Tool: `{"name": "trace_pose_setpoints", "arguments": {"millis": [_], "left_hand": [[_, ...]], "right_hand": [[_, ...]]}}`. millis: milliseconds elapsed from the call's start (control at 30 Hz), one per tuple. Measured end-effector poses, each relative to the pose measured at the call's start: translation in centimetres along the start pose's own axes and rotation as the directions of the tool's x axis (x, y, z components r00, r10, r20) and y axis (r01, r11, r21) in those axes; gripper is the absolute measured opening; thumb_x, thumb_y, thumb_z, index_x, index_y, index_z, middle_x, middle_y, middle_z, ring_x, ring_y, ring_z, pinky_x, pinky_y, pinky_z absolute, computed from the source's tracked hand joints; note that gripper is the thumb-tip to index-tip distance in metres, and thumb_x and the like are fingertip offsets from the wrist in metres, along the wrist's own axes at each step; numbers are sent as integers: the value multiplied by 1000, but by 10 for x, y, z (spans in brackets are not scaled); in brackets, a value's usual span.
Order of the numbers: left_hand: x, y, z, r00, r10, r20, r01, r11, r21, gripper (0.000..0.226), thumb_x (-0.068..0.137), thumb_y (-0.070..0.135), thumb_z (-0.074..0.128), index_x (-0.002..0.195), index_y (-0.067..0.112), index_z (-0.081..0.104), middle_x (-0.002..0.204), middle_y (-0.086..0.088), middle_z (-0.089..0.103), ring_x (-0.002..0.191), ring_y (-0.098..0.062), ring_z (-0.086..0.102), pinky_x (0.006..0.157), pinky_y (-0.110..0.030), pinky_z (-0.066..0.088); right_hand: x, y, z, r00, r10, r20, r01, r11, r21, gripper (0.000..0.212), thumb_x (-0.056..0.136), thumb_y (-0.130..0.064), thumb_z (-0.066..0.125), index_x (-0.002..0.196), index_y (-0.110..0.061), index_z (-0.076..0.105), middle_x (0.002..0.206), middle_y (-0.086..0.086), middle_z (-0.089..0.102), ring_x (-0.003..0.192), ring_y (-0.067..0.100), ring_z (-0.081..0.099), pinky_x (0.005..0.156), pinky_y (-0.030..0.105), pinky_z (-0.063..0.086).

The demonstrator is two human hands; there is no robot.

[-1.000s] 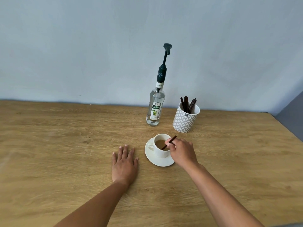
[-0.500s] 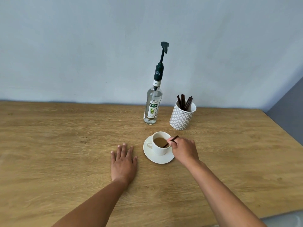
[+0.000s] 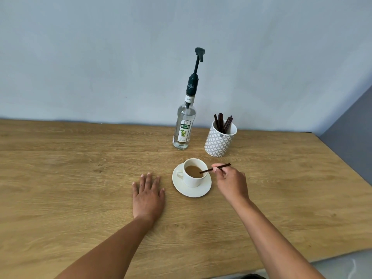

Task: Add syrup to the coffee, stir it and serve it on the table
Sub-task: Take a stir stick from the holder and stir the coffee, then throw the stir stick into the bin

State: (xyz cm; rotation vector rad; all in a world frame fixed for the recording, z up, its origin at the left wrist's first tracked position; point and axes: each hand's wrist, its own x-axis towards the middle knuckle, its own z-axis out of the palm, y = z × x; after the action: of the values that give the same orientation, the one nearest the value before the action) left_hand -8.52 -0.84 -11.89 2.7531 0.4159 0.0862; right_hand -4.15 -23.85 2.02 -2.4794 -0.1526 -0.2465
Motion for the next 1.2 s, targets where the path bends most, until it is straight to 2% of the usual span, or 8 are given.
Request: {"name": "trace_pose_setpoints", "arguments": {"millis": [300, 433, 567, 733, 833, 900, 1033, 1200], "left_hand": [[-2, 2, 2, 999, -8, 39, 7, 999, 39, 61, 101, 48, 13, 158, 28, 12, 168, -2, 0, 154, -21, -10, 123, -47, -10], [-10, 4, 3, 998, -8, 67, 3, 998, 70, 61, 101, 47, 10, 158, 25, 2, 168, -3, -6, 153, -22, -14, 123, -46, -11], [-20, 11, 3, 995, -26, 93, 19, 997, 72, 62, 101, 47, 10, 158, 23, 0, 168, -4, -8, 153, -23, -16, 123, -46, -10], [-32, 31, -3, 988, -103, 113, 101, 995, 28, 63, 102, 44, 25, 158, 19, 12, 168, -8, 2, 154, -28, -7, 124, -48, -3], [-54, 54, -5, 989, -140, 48, 141, 990, -19, 59, 99, 42, 39, 153, 18, 30, 166, -11, 16, 154, -31, 4, 124, -51, 5], [-77, 71, 0, 998, -66, -20, 64, 995, -83, 53, 98, 37, 45, 148, 19, 40, 163, -9, 26, 153, -29, 14, 124, -49, 9], [-117, 122, 15, 961, 262, -86, -272, 950, -150, 43, 96, 25, 55, 139, 17, 54, 155, -10, 41, 147, -28, 31, 124, -47, 13], [-132, 194, 35, 878, 477, 34, -467, 871, -151, 46, 102, 32, 44, 147, 23, 42, 162, -6, 27, 153, -22, 16, 126, -42, 2]], "right_hand": [[-3, 11, -4, 999, 13, -45, -6, 991, 135, 17, 92, -23, 60, 100, -30, 73, 89, -11, 77, 80, 12, 68, 92, 43, 51], [-5, 21, -4, 998, 48, 27, -51, 989, 140, 17, 92, -27, 59, 99, -34, 73, 89, -13, 76, 79, 8, 67, 80, 31, 53], [-7, 27, -9, 994, 103, 34, -109, 951, 290, 16, 92, -27, 60, 97, -36, 72, 88, -16, 76, 85, 4, 67, 72, 23, 51], [-11, 33, -23, 980, 184, 70, -195, 857, 476, 19, 91, -22, 57, 89, -33, 73, 83, -18, 76, 82, 6, 70, 76, 30, 53], [-22, 44, -42, 966, 257, 26, -212, 730, 650, 16, 93, -23, 58, 88, -30, 72, 84, -10, 78, 78, 12, 73, 67, 28, 50], [-34, 57, -55, 950, 312, 15, -227, 656, 720, 15, 94, -22, 58, 90, -27, 72, 84, -8, 78, 74, 10, 73, 64, 26, 48], [-75, 100, -90, 883, 468, -19, -261, 525, 810, 15, 93, -16, 57, 90, -21, 71, 85, 0, 78, 73, 14, 73, 63, 26, 48], [-146, 166, -144, 766, 636, -98, -246, 430, 869, 13, 95, -12, 56, 99, -12, 68, 82, 5, 78, 76, 19, 75, 54, 23, 54]]}}
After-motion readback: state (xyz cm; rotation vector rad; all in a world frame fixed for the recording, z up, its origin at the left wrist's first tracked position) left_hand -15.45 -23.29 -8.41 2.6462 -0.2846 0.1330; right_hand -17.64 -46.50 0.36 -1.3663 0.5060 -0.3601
